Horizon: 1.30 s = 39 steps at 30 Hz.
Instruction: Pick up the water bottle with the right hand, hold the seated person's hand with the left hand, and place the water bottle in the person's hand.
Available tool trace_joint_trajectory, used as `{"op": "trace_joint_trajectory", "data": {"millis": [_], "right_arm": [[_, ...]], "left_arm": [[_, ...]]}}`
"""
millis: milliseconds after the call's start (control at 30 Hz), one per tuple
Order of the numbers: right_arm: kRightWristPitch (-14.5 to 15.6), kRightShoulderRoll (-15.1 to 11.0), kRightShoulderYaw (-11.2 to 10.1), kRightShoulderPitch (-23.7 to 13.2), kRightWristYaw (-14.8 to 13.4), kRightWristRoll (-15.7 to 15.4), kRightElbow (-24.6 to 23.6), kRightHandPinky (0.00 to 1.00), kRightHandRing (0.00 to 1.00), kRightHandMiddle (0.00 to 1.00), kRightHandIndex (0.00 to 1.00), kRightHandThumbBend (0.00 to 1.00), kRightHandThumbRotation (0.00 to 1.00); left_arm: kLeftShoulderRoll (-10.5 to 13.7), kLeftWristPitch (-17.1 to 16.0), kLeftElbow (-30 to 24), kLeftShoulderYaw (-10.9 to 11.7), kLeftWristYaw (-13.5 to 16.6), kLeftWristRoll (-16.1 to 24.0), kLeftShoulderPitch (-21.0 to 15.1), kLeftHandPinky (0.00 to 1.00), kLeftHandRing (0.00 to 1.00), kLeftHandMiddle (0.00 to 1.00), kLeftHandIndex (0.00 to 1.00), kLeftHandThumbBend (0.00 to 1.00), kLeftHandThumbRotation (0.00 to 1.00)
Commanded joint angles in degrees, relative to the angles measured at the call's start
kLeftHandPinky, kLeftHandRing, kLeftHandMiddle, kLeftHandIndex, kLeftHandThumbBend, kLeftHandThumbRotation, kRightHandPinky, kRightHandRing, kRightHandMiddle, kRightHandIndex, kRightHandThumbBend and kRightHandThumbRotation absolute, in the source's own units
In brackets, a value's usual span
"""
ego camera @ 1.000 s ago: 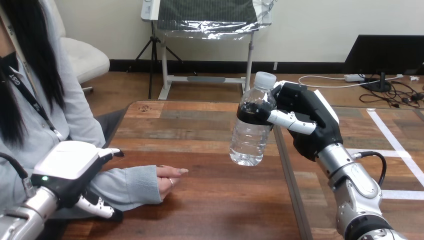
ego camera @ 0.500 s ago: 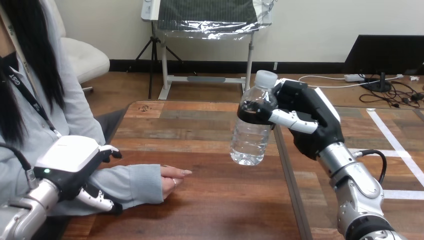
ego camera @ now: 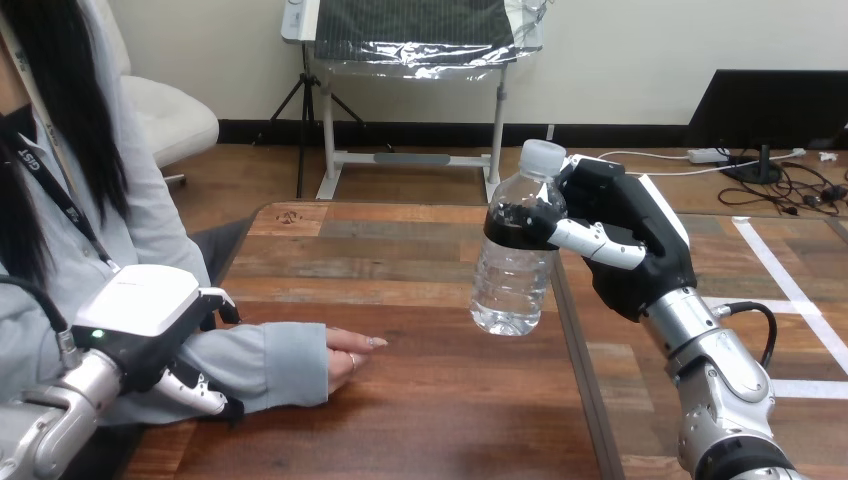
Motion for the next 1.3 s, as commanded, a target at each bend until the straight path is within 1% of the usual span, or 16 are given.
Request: {"op": "trace_joint_trajectory", "data": {"millis": [0,200,300,400,533,633,667,700,767,800,900,967,1200,1267], "right_arm": [[-1.0,-1.3,-1.1,-1.9,-0.1,1.5,-3.4,0.1,0.14,0.24,0.29,0.54,0.0],[-1.2,-1.5,-1.0,-1.7,-0.7,1.1,-3.3,0.1,0.14,0.24,0.29,0.54,0.0],[-1.2,-1.6,-1.0,-1.9,-0.8,1.0,-3.1,0.1,0.14,0.25,0.29,0.54,0.0],[-1.3,-1.9,-0.8,-2.0,-1.7,0.6,-2.8,0.1,0.14,0.25,0.29,0.55,0.0],[-1.2,-2.1,-0.6,-2.5,-3.3,-0.1,-2.0,0.1,0.14,0.26,0.29,0.55,0.0],[-0.6,-2.2,-0.6,-3.1,-4.5,-0.3,-1.4,0.1,0.14,0.26,0.29,0.55,0.0],[-0.4,-2.3,-0.6,-3.3,-4.8,-0.4,-1.1,0.1,0.14,0.26,0.29,0.55,0.0],[-0.2,-2.3,-0.6,-3.4,-5.0,-0.4,-1.0,0.1,0.14,0.26,0.29,0.55,0.0],[0.1,-2.5,-0.5,-3.9,-5.8,-0.7,-0.3,0.1,0.14,0.25,0.29,0.54,0.0],[0.2,-2.6,-0.5,-4.0,-6.1,-0.8,-0.1,0.1,0.14,0.25,0.29,0.54,0.0],[0.2,-2.9,0.1,-4.4,-8.0,-1.9,0.4,0.1,0.13,0.25,0.29,0.55,0.0],[0.4,-3.1,0.3,-4.8,-9.8,-2.7,0.9,0.1,0.13,0.24,0.29,0.56,0.0],[1.9,-3.5,0.4,-5.9,-12.3,-3.8,2.3,0.1,0.14,0.24,0.29,0.59,0.0],[2.3,-3.6,0.6,-6.2,-13.4,-4.4,2.7,0.1,0.14,0.25,0.29,0.6,0.0]], "left_arm": [[-1.1,1.2,2.6,-2.4,0.5,0.4,-2.5,0.59,0.6,0.64,0.69,1.0,0.37],[-1.3,1.4,3.5,-3.7,2.0,0.5,-2.8,0.56,0.57,0.6,0.65,1.0,0.37],[-1.5,1.5,3.7,-4.2,2.1,0.4,-2.9,0.54,0.55,0.58,0.64,1.0,0.37],[-1.6,2.6,3.4,-4.9,2.3,1.0,-3.0,0.5,0.52,0.56,0.61,1.0,0.37],[-1.6,1.8,3.1,-5.1,2.6,0.2,-2.7,0.46,0.48,0.53,0.58,1.0,0.34],[-1.7,0.9,3.2,-5.0,3.4,-0.6,-2.4,0.43,0.45,0.5,0.55,1.0,0.29],[-1.7,0.6,3.2,-5.0,3.7,-0.9,-2.3,0.41,0.43,0.48,0.53,1.0,0.25],[-1.7,0.3,3.2,-5.0,4.0,-1.0,-2.3,0.4,0.42,0.47,0.52,1.0,0.23],[-1.7,0.3,2.8,-5.0,3.8,-1.3,-2.0,0.38,0.41,0.46,0.5,1.0,0.2],[-1.7,0.2,2.7,-5.0,3.7,-1.4,-2.0,0.38,0.4,0.46,0.5,1.0,0.19],[-1.5,0.3,2.3,-5.3,3.7,-1.5,-1.8,0.36,0.39,0.45,0.48,0.98,0.16],[-1.4,0.2,2.1,-5.4,3.9,-1.6,-1.7,0.35,0.38,0.44,0.47,0.97,0.13],[-1.3,-0.2,0.8,-5.2,3.8,-2.4,-0.9,0.33,0.36,0.42,0.46,0.94,0.06],[-1.1,-0.5,0.2,-5.1,3.7,-2.7,-0.6,0.33,0.36,0.42,0.45,0.93,0.03]]}}
